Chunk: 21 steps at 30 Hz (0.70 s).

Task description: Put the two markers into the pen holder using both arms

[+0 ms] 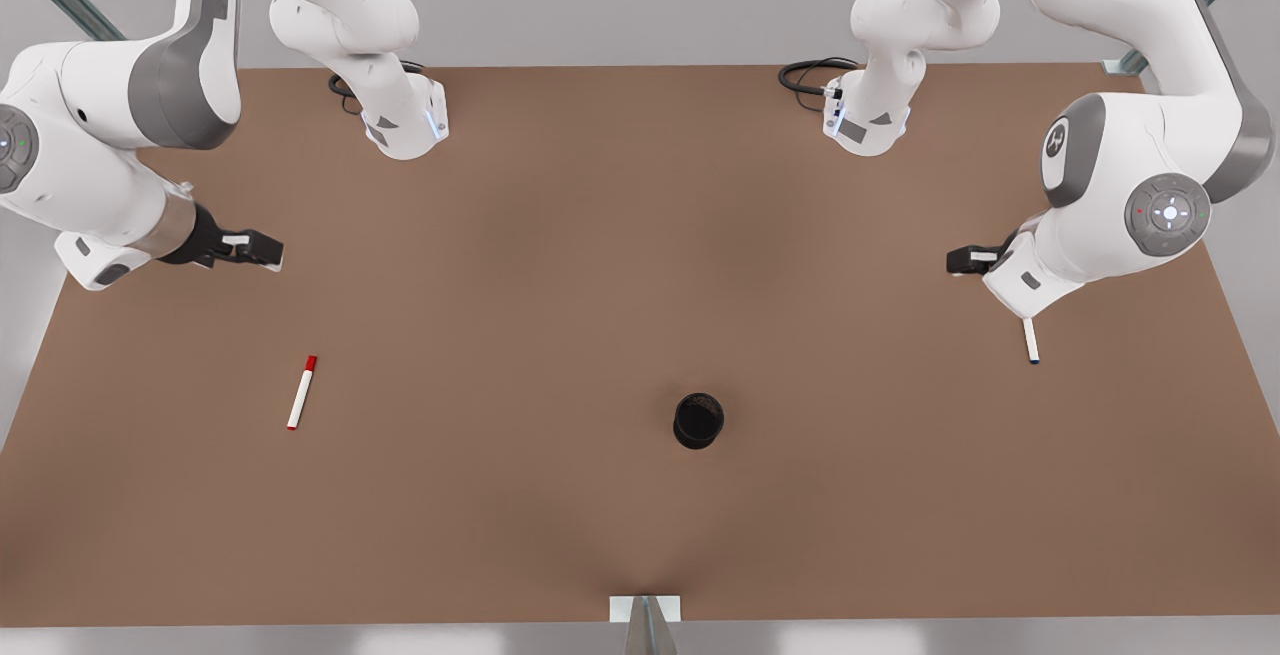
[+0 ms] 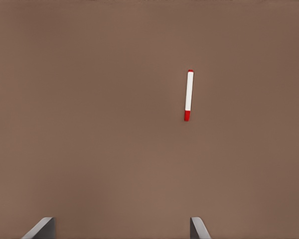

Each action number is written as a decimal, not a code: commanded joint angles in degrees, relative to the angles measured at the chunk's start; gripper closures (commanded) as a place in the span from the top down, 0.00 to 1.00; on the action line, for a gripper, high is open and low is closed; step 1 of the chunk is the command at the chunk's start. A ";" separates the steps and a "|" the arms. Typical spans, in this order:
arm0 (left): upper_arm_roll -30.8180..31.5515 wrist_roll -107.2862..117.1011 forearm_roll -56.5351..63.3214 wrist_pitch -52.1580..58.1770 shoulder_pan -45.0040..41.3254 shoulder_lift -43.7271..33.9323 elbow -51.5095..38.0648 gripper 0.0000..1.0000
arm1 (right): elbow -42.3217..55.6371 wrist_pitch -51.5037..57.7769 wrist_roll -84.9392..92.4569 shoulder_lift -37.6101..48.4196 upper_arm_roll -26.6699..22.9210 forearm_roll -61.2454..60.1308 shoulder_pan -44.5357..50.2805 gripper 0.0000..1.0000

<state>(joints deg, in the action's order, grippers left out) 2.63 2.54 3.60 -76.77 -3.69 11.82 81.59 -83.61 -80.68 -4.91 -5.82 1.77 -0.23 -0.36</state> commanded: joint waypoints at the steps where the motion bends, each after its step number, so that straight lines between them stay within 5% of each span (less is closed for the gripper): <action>1: 0.01 0.97 0.00 -0.04 0.00 -0.04 -0.02 1.00 | 0.03 -0.97 -1.42 0.02 0.08 -0.03 0.01 1.00; 3: -0.43 1.06 0.09 -0.22 0.18 1.10 -0.02 1.00 | 1.25 -1.76 -0.72 -2.96 -0.01 1.02 0.01 1.00; 8: -7.81 -14.22 0.27 -24.02 9.13 13.75 3.40 1.00 | 3.10 -16.78 0.60 -20.36 -0.18 1.72 -2.10 1.00; 14: -10.71 -23.72 0.27 -52.86 13.01 17.27 22.12 1.00 | 1.61 -28.74 2.71 -29.07 -0.01 0.76 -7.11 1.00; 21: -13.79 -35.33 0.53 -54.71 14.33 17.10 27.66 1.00 | -9.29 -44.13 10.18 -29.95 -0.18 -2.41 -11.16 1.00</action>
<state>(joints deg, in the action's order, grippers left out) -10.95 -13.06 3.98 -124.72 10.64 28.97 108.94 -91.93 -114.23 -1.89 -35.83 1.61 -2.10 -11.45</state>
